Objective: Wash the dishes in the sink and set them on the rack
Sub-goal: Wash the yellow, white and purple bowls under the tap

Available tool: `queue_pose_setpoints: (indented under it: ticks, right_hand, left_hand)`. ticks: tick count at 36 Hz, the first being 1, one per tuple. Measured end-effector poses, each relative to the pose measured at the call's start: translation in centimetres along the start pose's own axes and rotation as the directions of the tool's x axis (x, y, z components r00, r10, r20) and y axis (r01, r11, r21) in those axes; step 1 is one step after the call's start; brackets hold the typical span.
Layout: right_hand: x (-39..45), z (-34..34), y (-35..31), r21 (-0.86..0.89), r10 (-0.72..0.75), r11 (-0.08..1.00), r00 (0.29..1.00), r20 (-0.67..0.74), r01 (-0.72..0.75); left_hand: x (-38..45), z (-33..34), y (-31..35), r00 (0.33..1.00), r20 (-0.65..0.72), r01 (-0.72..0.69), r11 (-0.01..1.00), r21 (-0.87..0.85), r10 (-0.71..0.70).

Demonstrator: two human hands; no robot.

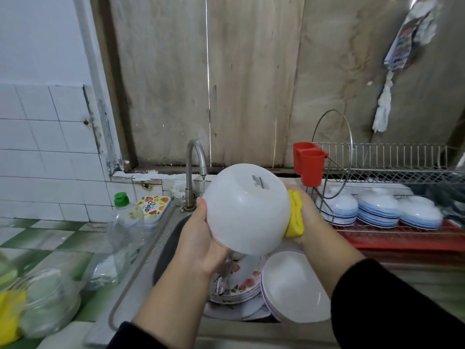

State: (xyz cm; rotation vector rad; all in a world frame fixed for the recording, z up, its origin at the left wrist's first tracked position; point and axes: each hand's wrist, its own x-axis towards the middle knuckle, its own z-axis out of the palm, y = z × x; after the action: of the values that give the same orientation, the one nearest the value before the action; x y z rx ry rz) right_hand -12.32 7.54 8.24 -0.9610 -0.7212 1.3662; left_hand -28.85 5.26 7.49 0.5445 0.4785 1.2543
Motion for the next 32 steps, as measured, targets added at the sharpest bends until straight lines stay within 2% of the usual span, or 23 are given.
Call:
queue_pose_setpoints:
  ticks: [3, 5, 7, 9, 11, 12, 14, 17, 21, 23, 25, 27, 29, 32]
  right_hand:
    - [0.6, 0.0, -2.7, -0.224, 0.020, 0.975, 0.999, 0.045, -0.009]
    - [1.0, 0.0, -4.4, -0.420, -0.009, 0.907, 0.999, 0.036, 0.024]
    - [0.4, 1.3, -5.8, -0.543, 0.063, 0.840, 0.994, 0.094, -0.002]
    - [-0.4, 2.8, -6.4, -0.739, 0.081, 0.673, 0.989, 0.126, 0.039]
    - [-1.3, 4.4, -6.1, -0.906, -0.053, 0.392, 0.987, 0.152, 0.161]
    - [-1.7, 4.9, -5.6, -0.932, -0.126, 0.286, 0.973, 0.192, 0.222]
    - [-2.1, 4.8, -3.7, -0.924, -0.240, 0.159, 0.922, 0.305, 0.347]
    - [-3.4, 3.9, -0.9, -0.842, -0.354, -0.099, 0.772, 0.528, 0.530]
    - [-4.2, 1.7, 0.7, -0.725, -0.404, -0.242, 0.612, 0.680, 0.645]
    - [-4.1, 0.3, 1.0, -0.616, -0.375, -0.353, 0.497, 0.783, 0.704]
    - [-4.0, -0.8, 1.0, -0.543, -0.342, -0.418, 0.428, 0.837, 0.728]
    - [-4.1, -1.5, 0.6, -0.538, -0.332, -0.418, 0.428, 0.841, 0.732]
    - [-4.5, -1.8, 0.2, -0.558, -0.314, -0.363, 0.465, 0.827, 0.746]
    - [-4.8, -2.0, -0.5, -0.569, -0.306, -0.333, 0.485, 0.820, 0.752]
  left_hand:
    - [-0.4, 0.2, 0.6, 1.000, 0.019, -0.003, 0.989, 0.147, 0.000]
    - [-0.7, 0.6, 0.5, 0.999, 0.034, -0.015, 0.969, 0.246, 0.007]
    - [-0.8, 1.1, -0.2, 0.999, 0.038, -0.031, 0.922, 0.386, 0.017]
    - [-0.7, 1.7, -1.4, 1.000, -0.003, -0.011, 0.868, 0.496, 0.015]
    - [-0.6, 2.2, -2.4, 0.995, -0.099, 0.049, 0.877, 0.477, -0.001]
    - [-0.4, 2.3, -2.7, 0.991, -0.134, 0.067, 0.901, 0.428, -0.010]
    - [0.0, 2.1, -2.9, 0.986, -0.164, 0.068, 0.928, 0.365, -0.007]
    - [0.5, 1.6, -2.9, 0.983, -0.178, 0.084, 0.961, 0.263, -0.038]
    - [0.2, 2.1, -2.1, 0.993, -0.059, 0.107, 0.992, 0.064, -0.103]
    - [0.2, 2.4, -1.8, 0.996, 0.004, 0.084, 0.996, 0.022, -0.085]
    - [0.1, 2.7, -1.6, 0.996, 0.058, 0.069, 0.998, 0.009, -0.070]
    - [-0.2, 2.9, -1.5, 0.991, 0.117, 0.072, 0.997, -0.001, -0.071]
    - [-0.4, 3.3, -1.6, 0.979, 0.177, 0.098, 0.995, 0.008, -0.098]
    - [-0.2, 3.5, -1.8, 0.986, 0.142, 0.082, 0.996, 0.030, -0.085]
